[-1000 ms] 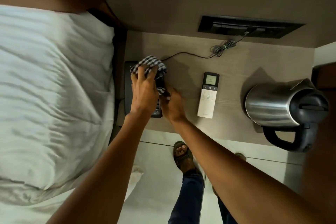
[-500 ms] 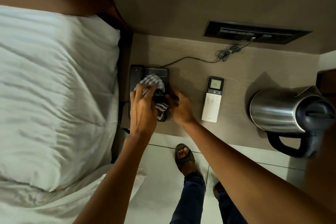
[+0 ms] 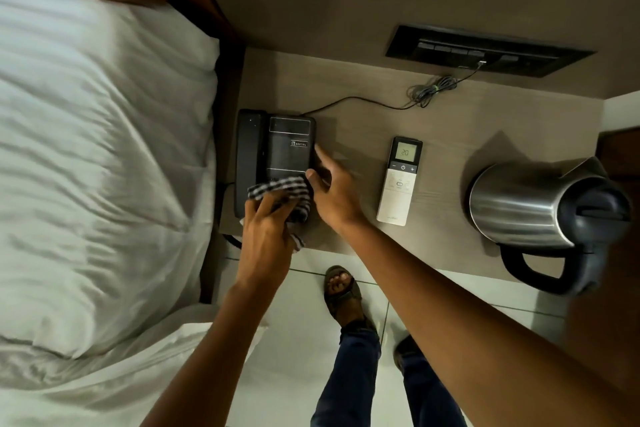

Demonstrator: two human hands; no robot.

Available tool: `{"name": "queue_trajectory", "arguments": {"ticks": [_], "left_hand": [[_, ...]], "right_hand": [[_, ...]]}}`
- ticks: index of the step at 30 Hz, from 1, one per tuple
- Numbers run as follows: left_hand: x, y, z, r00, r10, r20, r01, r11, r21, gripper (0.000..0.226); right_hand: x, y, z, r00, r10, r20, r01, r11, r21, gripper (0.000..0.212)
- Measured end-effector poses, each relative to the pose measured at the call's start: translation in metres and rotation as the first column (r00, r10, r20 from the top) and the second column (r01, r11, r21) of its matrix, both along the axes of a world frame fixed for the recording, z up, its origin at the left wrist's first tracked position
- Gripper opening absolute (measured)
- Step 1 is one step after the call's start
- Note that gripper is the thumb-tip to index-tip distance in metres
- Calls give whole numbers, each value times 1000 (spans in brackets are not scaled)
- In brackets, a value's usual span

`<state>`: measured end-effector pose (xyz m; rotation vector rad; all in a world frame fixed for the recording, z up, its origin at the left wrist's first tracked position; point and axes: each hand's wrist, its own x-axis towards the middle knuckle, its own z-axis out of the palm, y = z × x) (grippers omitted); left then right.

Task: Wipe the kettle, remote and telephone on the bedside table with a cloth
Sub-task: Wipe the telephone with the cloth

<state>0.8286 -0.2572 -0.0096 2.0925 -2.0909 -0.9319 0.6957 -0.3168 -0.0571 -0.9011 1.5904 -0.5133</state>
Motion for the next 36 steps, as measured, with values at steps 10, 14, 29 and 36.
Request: {"name": "queue_trajectory", "arguments": {"ticks": [10,14,29,36], "left_hand": [[13,-125,5,943,332,10,-320,915,-247,59],[10,-92,2,989,143,26,-136,975,-177,56],[-18,-101,-22,990,142,3,-140,976,-165,50],[1,7,-24,996,84,28,-82,993,-90,56]], "right_hand": [[2,3,0,998,-43,38,46,997,-58,55],[-1,3,-3,998,-38,44,40,998,-39,56],[-5,2,-6,999,-48,19,48,999,3,51],[-5,3,-4,1000,-12,0,12,1000,-28,53]]}}
